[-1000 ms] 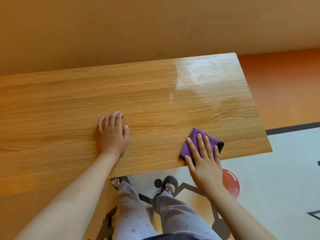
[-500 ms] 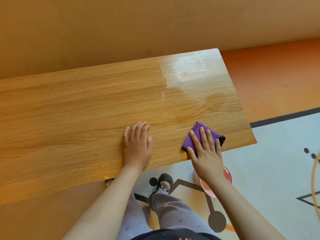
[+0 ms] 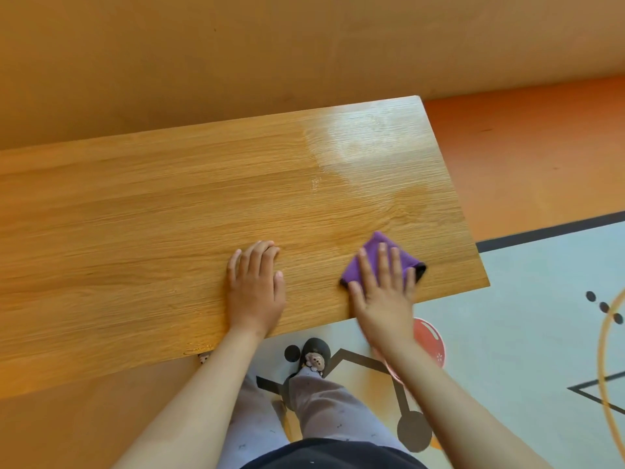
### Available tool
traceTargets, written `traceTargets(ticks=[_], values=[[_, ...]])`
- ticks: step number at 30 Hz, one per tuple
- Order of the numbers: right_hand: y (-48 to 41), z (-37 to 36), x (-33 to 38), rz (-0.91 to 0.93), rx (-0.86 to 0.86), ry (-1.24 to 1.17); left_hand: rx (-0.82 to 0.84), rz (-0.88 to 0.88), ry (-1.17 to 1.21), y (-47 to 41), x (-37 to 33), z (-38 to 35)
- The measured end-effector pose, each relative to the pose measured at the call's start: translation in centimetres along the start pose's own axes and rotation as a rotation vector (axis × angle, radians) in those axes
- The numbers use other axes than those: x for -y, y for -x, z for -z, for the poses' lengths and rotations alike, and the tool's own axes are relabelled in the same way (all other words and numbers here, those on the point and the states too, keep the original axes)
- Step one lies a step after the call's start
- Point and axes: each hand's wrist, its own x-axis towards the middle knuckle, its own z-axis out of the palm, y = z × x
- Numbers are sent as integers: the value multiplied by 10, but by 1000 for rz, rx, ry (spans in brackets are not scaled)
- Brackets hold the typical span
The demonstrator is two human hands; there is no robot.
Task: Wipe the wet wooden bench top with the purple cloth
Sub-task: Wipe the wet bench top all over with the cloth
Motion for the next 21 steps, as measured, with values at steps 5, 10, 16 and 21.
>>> traceTargets(ticks=[5, 10, 16, 21], values=[[10, -16, 62, 237, -4, -31, -10, 3, -9, -1, -2, 2], [-14, -4, 21, 155, 5, -24, 21, 17, -12, 0, -2, 2], [-41, 29, -88, -241, 23, -58, 27, 16, 1, -1, -3, 3], [-32, 31, -121, -361, -22, -57, 31, 20, 0, 0, -4, 4]])
